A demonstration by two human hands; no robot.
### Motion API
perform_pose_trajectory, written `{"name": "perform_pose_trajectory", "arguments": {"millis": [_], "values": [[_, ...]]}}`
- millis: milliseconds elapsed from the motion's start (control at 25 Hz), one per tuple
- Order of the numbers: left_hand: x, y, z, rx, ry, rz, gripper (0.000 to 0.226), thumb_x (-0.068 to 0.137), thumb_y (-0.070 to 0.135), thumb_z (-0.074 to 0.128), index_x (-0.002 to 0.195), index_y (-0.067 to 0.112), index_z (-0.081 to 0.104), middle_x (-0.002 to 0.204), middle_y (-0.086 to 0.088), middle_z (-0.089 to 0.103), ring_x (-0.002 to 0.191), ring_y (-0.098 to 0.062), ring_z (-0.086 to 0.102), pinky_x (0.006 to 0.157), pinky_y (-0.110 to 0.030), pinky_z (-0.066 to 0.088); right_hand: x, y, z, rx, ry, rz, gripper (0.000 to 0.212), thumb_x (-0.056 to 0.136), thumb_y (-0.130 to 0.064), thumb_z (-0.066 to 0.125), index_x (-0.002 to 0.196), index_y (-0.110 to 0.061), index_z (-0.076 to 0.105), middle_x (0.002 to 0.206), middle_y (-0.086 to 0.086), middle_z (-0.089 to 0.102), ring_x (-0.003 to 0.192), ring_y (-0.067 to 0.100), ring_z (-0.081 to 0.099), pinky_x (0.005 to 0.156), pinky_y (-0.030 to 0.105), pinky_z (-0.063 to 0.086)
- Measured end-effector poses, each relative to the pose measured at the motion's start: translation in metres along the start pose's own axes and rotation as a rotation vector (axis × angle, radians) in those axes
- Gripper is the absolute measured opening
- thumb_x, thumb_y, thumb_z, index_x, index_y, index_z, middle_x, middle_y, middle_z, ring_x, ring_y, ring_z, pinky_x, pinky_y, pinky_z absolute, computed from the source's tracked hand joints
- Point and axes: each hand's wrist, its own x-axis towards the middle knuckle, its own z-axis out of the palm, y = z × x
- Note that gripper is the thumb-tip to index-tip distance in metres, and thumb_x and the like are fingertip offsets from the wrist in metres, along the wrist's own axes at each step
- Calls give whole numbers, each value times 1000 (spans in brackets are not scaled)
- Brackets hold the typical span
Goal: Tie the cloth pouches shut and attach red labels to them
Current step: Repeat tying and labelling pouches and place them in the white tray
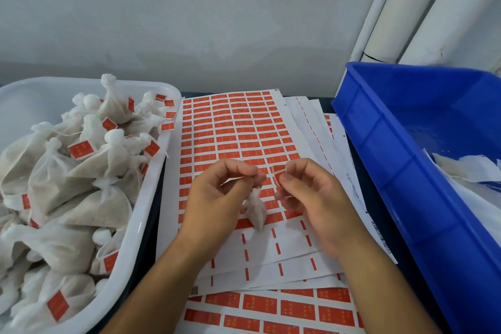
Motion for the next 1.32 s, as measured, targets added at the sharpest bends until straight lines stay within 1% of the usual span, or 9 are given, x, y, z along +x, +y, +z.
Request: {"name": "perform_pose_trajectory", "arguments": {"millis": [80, 160, 280, 400, 520, 680, 840, 1080, 1320], "values": [[-1, 2, 0, 43, -5, 30, 21, 95, 8, 67, 93, 27, 76, 96, 8, 78, 95, -12, 75, 82, -22, 61, -2, -3, -3, -13, -38, -45, 7, 96, -36, 65, 98, -43, 67, 94, -10, 75, 89, 15, 74, 77, 25, 62], [-2, 2, 1, 84, -13, 56, 24, 94, 3, 69, 96, 26, 75, 98, 10, 77, 97, -12, 75, 84, -23, 60, -3, -5, -5, 15, -84, -68, 20, 89, -39, 69, 107, -34, 63, 93, -10, 75, 87, 16, 75, 73, 20, 59], [-3, 3, -1, 115, -84, 81, 31, 91, -4, 70, 104, 24, 72, 104, 9, 77, 101, -14, 75, 87, -32, 62, -4, -6, -8, 48, -156, -76, 30, 89, -31, 77, 106, -19, 55, 97, -1, 75, 88, 21, 75, 74, 22, 59], [-5, 4, -5, 97, -251, 74, 39, 88, -6, 72, 113, 24, 66, 110, 5, 77, 104, -19, 74, 87, -32, 61, -5, -6, -13, -55, -189, -117, 23, 89, -23, 77, 93, -26, 55, 92, 3, 74, 88, 20, 74, 76, 25, 59], [-7, 4, -6, 99, -370, 44, 49, 86, -4, 73, 122, 27, 60, 113, 4, 77, 102, -22, 75, 84, -30, 61, -7, -8, -17, -182, -197, -126, 29, 86, -34, 78, 82, -39, 49, 91, -1, 75, 85, 18, 73, 74, 27, 60], [-8, 3, -4, 84, -398, 53, 52, 86, -1, 74, 125, 28, 56, 114, 3, 77, 100, -23, 76, 82, -28, 61, -8, -10, -19, -293, -174, -87, 31, 74, -56, 72, 77, -43, 44, 87, -5, 75, 78, 18, 71, 76, 39, 63], [-9, 1, -1, 89, -374, 78, 46, 94, 3, 69, 120, 39, 58, 113, 7, 77, 102, -18, 76, 81, -27, 62, -6, -8, -21, -341, -154, -57, 34, 84, -44, 79, 76, -41, 46, 83, -3, 73, 72, 17, 69, 76, 44, 63], [-10, 0, 2, 171, -288, 162, 65, 93, 3, 70, 133, 49, 48, 131, 20, 67, 93, -16, 77, 73, -26, 63, -6, -5, -21, -335, -164, 22, 25, 88, -46, 76, 103, -39, 57, 90, -14, 72, 77, 11, 73, 70, 28, 62], [-10, 0, 3, 161, -291, 185, 74, 92, 6, 71, 142, 53, 42, 138, 23, 61, 93, -17, 77, 69, -23, 61, -7, -5, -16, -289, -173, -39, 13, 92, -44, 72, 104, -39, 69, 99, -22, 71, 90, 1, 70, 68, 13, 56]]}}
